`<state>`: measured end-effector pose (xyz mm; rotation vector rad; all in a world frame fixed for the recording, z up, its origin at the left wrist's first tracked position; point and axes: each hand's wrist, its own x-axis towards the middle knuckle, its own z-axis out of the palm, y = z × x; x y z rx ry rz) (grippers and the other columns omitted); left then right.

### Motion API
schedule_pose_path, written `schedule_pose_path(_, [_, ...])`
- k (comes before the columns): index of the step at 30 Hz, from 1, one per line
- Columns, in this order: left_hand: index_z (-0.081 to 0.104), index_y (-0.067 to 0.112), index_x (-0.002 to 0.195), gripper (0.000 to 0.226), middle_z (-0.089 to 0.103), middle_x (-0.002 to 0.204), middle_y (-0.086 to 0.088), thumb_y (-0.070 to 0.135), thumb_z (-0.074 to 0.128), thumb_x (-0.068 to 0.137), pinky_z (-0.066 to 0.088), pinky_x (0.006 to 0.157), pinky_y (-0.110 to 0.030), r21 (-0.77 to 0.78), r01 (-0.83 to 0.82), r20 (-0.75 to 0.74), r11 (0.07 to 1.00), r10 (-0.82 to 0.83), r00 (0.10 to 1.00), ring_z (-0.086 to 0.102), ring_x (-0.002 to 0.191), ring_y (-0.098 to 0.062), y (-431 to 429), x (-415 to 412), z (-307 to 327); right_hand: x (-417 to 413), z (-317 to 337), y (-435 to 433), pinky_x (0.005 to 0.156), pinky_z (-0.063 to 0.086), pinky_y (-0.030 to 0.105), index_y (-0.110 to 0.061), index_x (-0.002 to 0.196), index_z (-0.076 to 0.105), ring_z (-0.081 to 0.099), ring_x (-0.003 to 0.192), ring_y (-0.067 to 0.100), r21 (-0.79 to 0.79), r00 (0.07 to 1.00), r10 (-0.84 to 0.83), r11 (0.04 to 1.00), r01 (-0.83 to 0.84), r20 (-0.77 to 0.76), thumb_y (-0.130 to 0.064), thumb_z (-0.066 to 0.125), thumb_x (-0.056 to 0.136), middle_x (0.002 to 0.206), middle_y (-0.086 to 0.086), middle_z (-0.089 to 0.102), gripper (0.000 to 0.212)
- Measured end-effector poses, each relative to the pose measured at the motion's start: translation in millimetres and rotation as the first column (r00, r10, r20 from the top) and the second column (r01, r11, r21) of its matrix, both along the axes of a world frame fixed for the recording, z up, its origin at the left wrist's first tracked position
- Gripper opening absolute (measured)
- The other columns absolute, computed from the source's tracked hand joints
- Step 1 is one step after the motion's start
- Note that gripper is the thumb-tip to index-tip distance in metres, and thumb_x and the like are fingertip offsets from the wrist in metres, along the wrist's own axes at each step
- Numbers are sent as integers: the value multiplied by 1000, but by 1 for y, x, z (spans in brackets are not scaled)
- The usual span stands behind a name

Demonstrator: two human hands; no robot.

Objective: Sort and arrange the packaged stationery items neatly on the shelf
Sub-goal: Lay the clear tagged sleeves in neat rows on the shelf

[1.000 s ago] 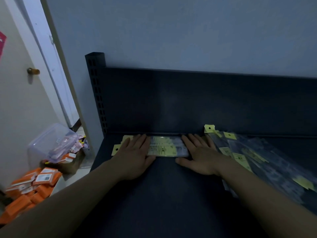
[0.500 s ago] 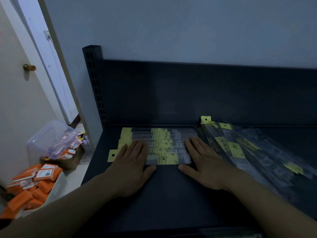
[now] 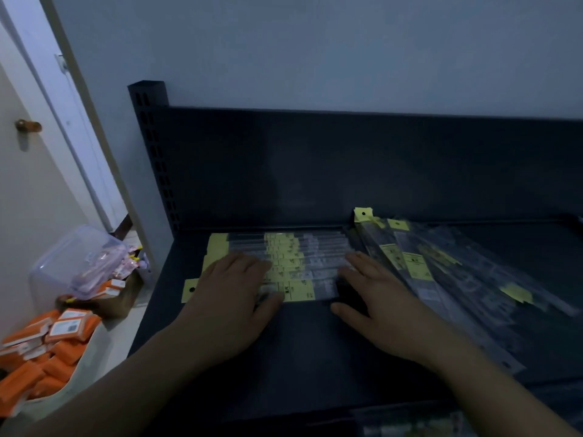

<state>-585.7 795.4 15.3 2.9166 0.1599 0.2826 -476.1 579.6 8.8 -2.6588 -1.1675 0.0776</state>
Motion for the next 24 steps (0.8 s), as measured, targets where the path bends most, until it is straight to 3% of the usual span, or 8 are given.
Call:
schedule_pose_path(5, [53, 32, 128, 36, 57, 117, 19, 43, 43, 96, 40, 83, -10, -407, 51, 116, 912, -4, 993, 52, 101, 6, -44, 8, 8, 0, 13, -49, 95, 22, 7, -21, 135, 51, 38, 131, 7, 211, 989, -145, 967, 141, 3, -33, 54, 94, 142, -9, 43, 43])
schedule_pose_path(8, [56, 25, 125, 31, 57, 104, 18, 36, 48, 97, 38, 68, 0, -542, 102, 95, 834, -60, 994, 53, 88, 8, -83, 28, 5, 21, 17, -87, 86, 33, 17, -17, 126, 59, 52, 119, 16, 232, 958, -286, 930, 285, -31, -21, 53, 95, 131, -3, 56, 32])
schedule_pose_path(11, [55, 20, 124, 30, 62, 108, 7, 34, 50, 97, 43, 72, -12, -540, 124, 50, 832, -116, 992, 57, 91, -4, -122, 57, 2, 44, 16, -112, 85, 38, 22, -14, 119, 64, 55, 116, 19, 284, 929, -363, 885, 368, -72, -16, 52, 96, 123, -3, 61, 26])
schedule_pose_path(13, [55, 18, 115, 27, 63, 101, 4, 36, 52, 95, 47, 77, -24, -539, 80, 17, 839, -84, 996, 58, 89, -10, -145, 79, 0, 60, 9, -122, 82, 40, 20, -13, 110, 69, 59, 109, 17, 250, 946, -324, 914, 320, -28, -10, 55, 93, 114, -1, 64, 23])
schedule_pose_path(16, [53, 16, 105, 33, 62, 96, 1, 46, 56, 89, 47, 69, -30, -448, -39, 7, 893, 47, 999, 59, 86, -16, -170, 110, -4, 72, -2, -131, 76, 37, 7, -12, 101, 73, 54, 96, 4, 230, 981, -192, 955, 190, -10, -5, 59, 89, 103, -11, 59, 20])
schedule_pose_path(20, [52, 18, 114, 49, 60, 110, 0, 55, 58, 82, 46, 72, -31, -298, -157, -46, 942, 150, 988, 60, 98, -21, -188, 132, -5, 92, 0, -150, 90, 46, 31, -3, 100, 72, 58, 100, 18, 372, 972, -234, 905, 207, 26, -1, 60, 88, 103, 5, 66, 17])
schedule_pose_path(22, [50, 18, 115, 49, 60, 114, 0, 54, 58, 83, 44, 73, -30, -312, -187, -71, 931, 174, 982, 59, 98, -20, -190, 136, -5, 115, 0, -165, 92, 45, 37, -3, 103, 69, 58, 106, 29, 313, 936, -350, 894, 320, 45, -13, 60, 88, 108, 15, 66, 20])
schedule_pose_path(24, [48, 20, 116, 46, 58, 116, 1, 54, 56, 86, 38, 72, -27, -308, -208, -88, 928, 189, 978, 56, 98, -16, -192, 134, -4, 136, -1, -177, 94, 43, 37, -9, 104, 63, 54, 108, 33, 137, 873, -488, 863, 487, -27, -38, 52, 88, 110, 15, 62, 34])
